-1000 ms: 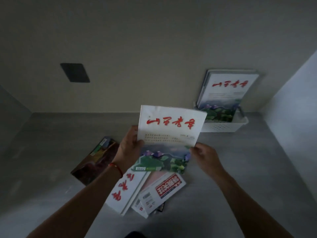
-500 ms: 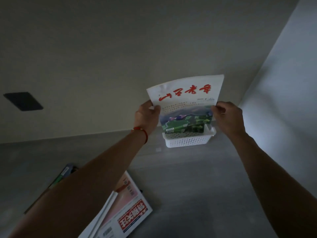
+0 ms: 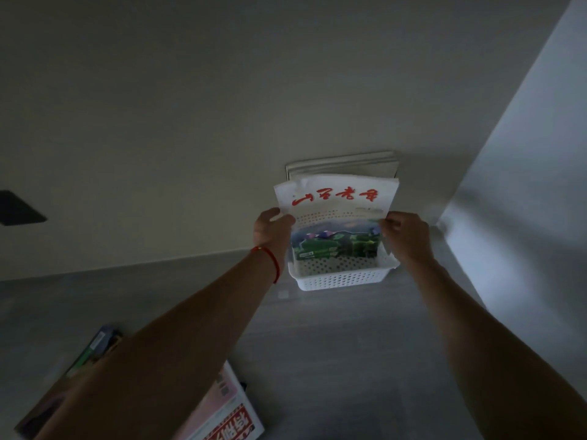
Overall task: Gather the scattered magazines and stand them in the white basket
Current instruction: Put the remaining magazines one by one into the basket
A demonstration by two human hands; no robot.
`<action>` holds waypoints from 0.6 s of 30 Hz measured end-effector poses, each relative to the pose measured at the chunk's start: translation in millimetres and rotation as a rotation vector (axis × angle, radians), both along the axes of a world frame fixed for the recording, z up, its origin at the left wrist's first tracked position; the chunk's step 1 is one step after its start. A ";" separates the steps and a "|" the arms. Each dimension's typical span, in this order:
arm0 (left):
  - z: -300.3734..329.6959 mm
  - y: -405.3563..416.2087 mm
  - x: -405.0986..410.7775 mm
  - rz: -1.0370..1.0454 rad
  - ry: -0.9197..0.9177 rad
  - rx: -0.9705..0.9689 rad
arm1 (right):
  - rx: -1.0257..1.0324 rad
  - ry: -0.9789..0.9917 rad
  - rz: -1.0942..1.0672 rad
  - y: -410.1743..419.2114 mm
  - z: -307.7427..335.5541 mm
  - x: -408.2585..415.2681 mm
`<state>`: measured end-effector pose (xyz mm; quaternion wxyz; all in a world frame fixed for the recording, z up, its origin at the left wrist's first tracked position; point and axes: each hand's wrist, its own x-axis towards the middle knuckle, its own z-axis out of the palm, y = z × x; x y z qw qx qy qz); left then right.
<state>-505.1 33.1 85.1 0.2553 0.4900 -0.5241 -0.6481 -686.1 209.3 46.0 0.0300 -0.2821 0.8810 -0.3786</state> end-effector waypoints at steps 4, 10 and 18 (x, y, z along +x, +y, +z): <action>-10.9 6.3 -8.8 -0.028 -0.014 -0.016 | -0.024 -0.099 -0.058 -8.4 -15.1 -3.1; -12.4 9.3 -15.5 -0.175 -0.047 -0.103 | -0.047 -0.232 0.002 -12.0 -12.8 1.4; -19.2 9.3 51.4 -0.275 -0.100 -0.199 | -0.097 -0.260 0.007 3.0 -3.0 55.8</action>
